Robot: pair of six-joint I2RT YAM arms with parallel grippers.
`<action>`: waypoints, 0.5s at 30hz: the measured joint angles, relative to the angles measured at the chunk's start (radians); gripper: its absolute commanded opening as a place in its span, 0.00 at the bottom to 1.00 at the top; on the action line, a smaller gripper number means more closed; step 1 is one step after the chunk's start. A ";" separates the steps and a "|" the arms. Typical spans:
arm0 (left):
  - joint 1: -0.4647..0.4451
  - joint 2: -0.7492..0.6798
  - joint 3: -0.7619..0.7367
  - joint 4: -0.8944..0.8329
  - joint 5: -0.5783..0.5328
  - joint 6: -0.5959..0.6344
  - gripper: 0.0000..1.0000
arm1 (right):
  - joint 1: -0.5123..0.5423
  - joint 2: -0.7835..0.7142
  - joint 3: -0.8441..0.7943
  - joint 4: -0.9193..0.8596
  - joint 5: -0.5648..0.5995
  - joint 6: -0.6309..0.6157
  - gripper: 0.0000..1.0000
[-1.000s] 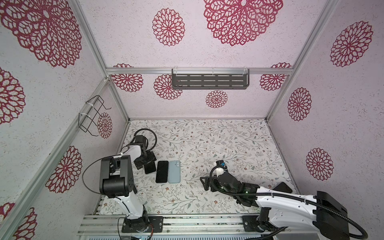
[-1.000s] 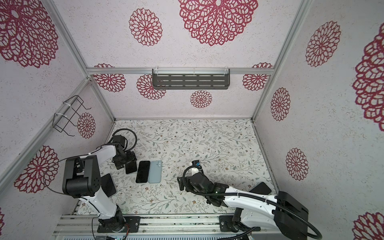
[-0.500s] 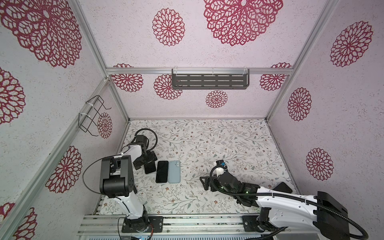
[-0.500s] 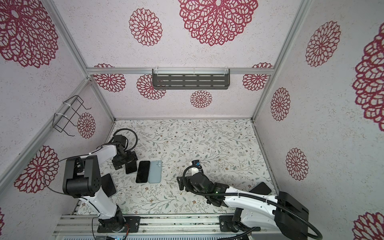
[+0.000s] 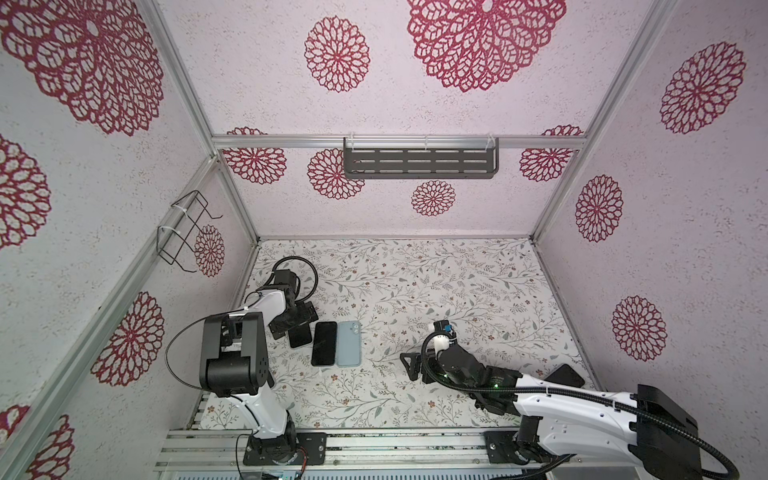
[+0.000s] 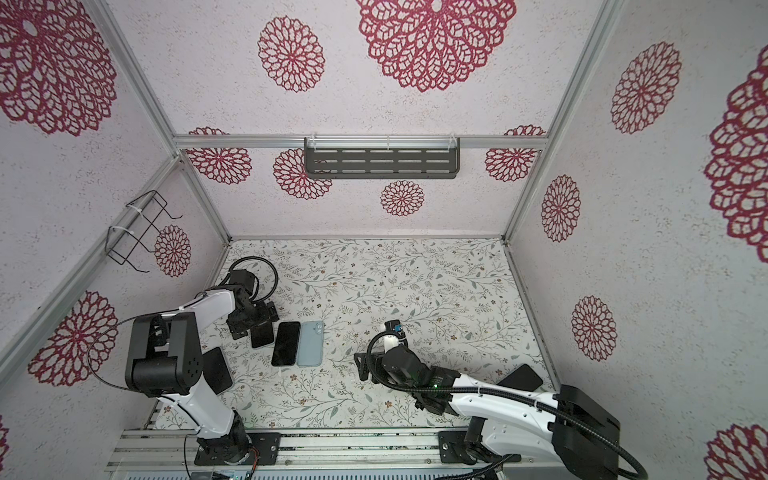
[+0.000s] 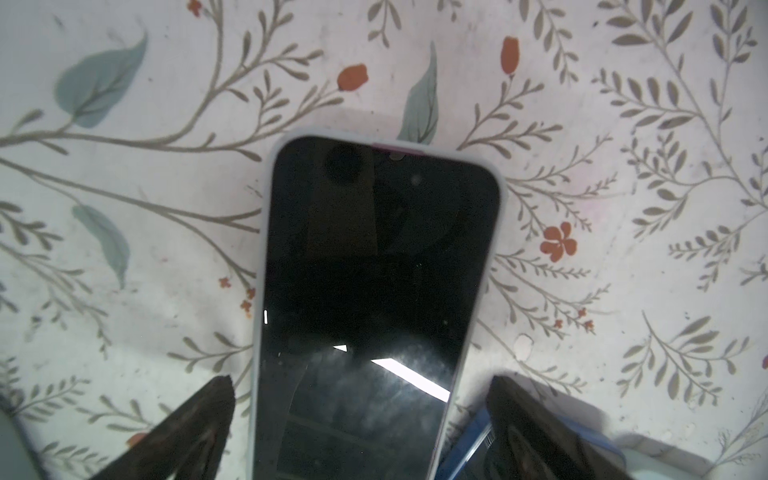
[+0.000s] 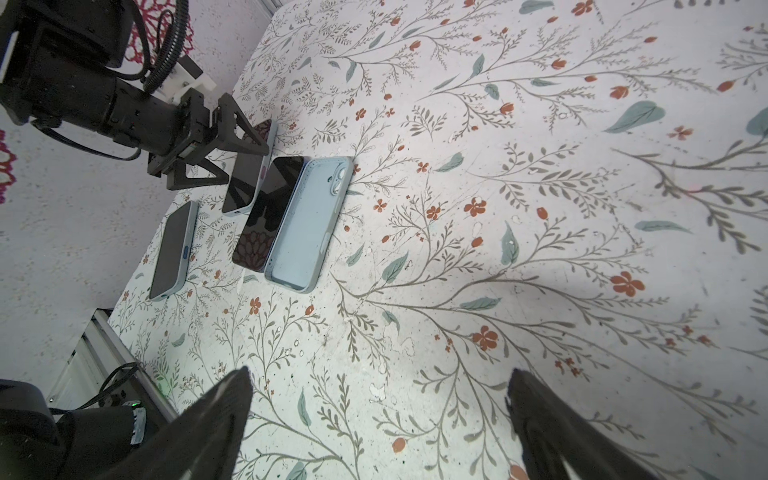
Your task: Take the phone out of the phone case
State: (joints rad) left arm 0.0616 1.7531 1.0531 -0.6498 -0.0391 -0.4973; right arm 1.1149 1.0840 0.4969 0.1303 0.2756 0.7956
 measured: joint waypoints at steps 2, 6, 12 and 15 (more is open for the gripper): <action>0.000 0.000 0.000 0.000 -0.001 0.000 0.98 | 0.000 0.000 0.000 0.000 0.000 0.000 0.99; 0.000 0.000 0.000 0.000 -0.003 0.000 0.96 | 0.000 0.000 0.000 0.000 0.000 0.000 0.99; 0.000 0.008 0.000 0.000 -0.004 0.000 0.92 | 0.000 0.000 0.000 0.000 0.000 0.000 0.99; 0.001 0.009 0.000 0.000 -0.003 0.002 0.90 | 0.000 0.000 0.000 0.000 0.000 0.000 0.99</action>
State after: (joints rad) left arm 0.0628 1.7622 1.0534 -0.6495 -0.0425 -0.4953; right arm 1.1149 1.0840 0.4969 0.1303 0.2760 0.7956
